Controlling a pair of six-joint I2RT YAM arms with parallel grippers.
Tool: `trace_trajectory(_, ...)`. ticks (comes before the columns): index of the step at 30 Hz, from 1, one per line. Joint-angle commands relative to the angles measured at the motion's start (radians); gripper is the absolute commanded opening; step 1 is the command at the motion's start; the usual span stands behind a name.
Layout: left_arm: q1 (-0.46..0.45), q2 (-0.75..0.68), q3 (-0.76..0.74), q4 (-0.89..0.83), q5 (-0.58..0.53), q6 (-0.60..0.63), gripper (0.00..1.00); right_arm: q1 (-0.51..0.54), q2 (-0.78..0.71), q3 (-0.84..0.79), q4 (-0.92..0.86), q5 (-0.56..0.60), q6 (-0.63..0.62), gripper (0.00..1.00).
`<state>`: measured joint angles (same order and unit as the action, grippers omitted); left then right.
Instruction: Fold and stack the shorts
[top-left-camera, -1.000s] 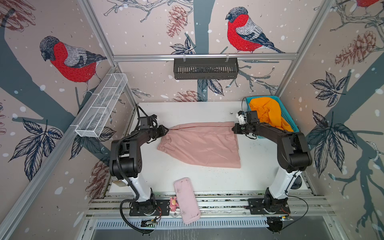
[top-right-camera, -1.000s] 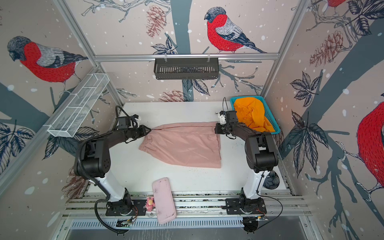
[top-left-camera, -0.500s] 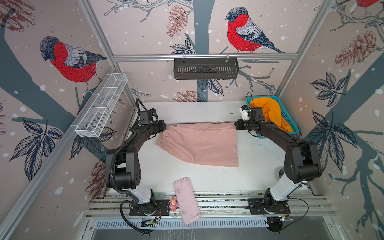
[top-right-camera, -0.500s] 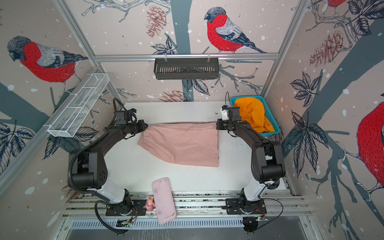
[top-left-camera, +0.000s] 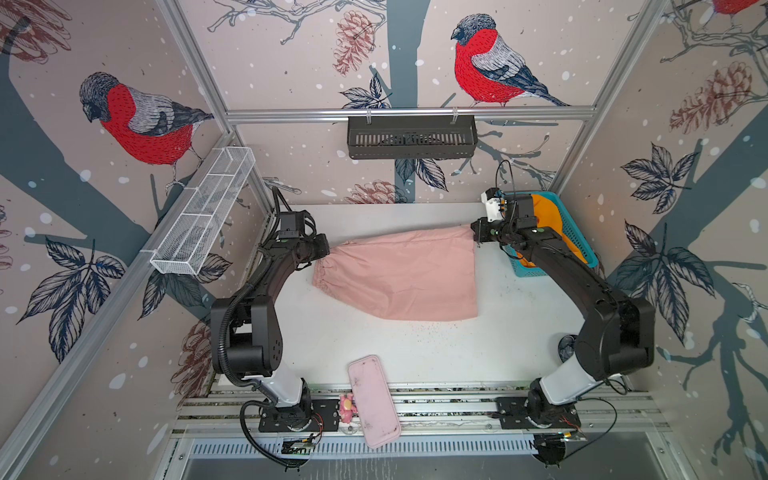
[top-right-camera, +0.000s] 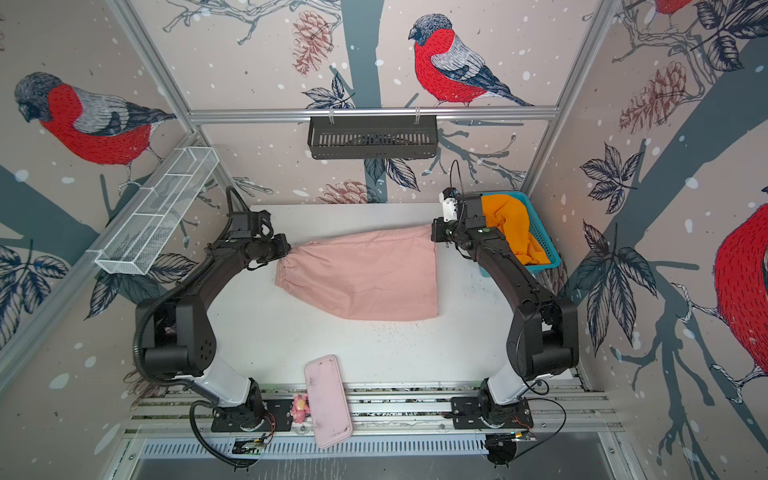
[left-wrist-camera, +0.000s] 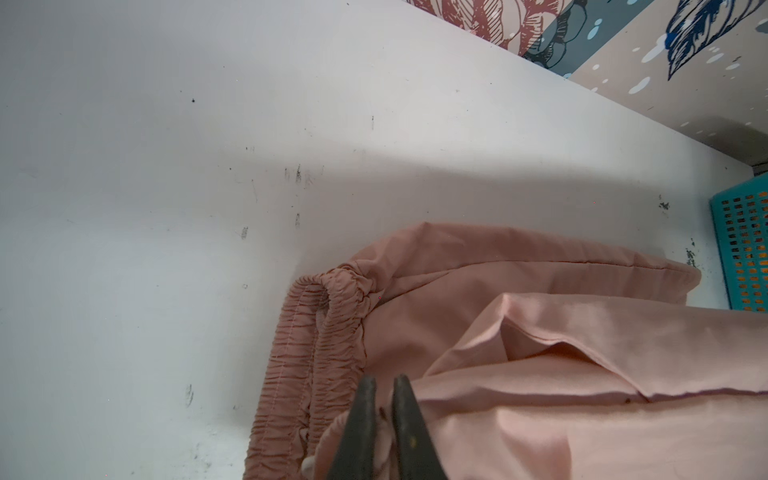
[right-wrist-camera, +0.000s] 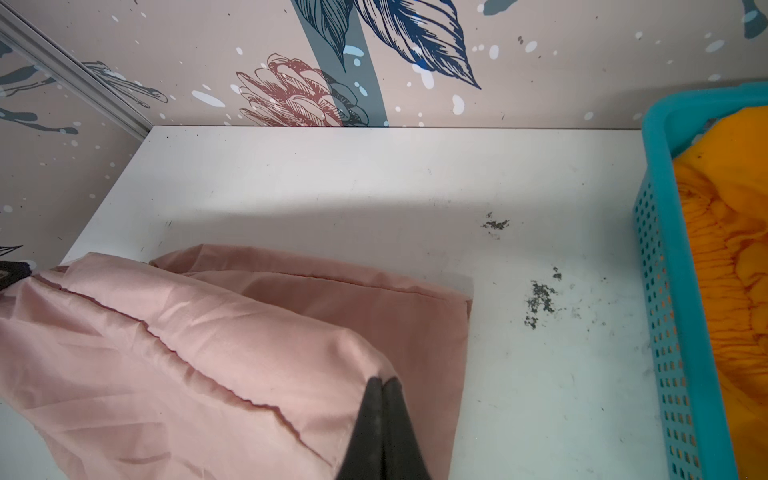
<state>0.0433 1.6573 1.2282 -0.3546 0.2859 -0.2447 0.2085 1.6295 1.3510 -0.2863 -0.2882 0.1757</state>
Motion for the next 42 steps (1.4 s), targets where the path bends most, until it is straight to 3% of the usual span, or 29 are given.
trace_trajectory(1,0.007,0.042,0.019,-0.003,-0.002,0.018,0.00,-0.007,0.060,0.040,-0.004,-0.010,-0.025,0.01)
trace_trajectory(9,0.013,0.149,0.042,0.044,-0.007,0.044,0.00,-0.029,0.313,0.152,0.019,-0.079,-0.056,0.02)
trace_trajectory(14,0.013,0.191,0.040,0.087,-0.018,0.050,0.01,-0.032,0.438,0.223,0.030,-0.106,-0.061,0.10)
trace_trajectory(18,0.014,0.216,0.037,0.128,-0.031,0.061,0.41,-0.032,0.495,0.257,0.052,-0.121,-0.055,0.24)
trace_trajectory(21,0.014,0.213,0.048,0.127,-0.031,0.059,0.82,-0.026,0.507,0.279,0.054,-0.117,-0.056,0.51)
trace_trajectory(22,0.013,0.204,0.052,0.124,-0.032,0.055,0.94,-0.026,0.502,0.281,0.054,-0.108,-0.055,0.54)
trace_trajectory(23,0.013,0.191,0.055,0.122,-0.028,0.051,0.98,-0.026,0.493,0.283,0.052,-0.100,-0.055,0.57)
trace_trajectory(27,0.014,0.096,0.052,0.109,-0.046,0.016,0.98,-0.022,0.389,0.232,0.056,-0.088,-0.039,0.63)
trace_trajectory(30,-0.008,0.002,0.021,0.117,-0.034,-0.014,0.98,0.012,0.256,0.102,0.098,-0.083,-0.013,0.64)
trace_trajectory(36,-0.085,-0.086,-0.162,0.313,0.150,-0.051,0.98,0.155,0.018,-0.260,0.287,-0.051,0.106,0.45)
trace_trajectory(42,-0.086,0.054,-0.165,0.399,0.134,-0.048,0.98,0.241,-0.061,-0.494,0.359,-0.009,0.167,0.29)
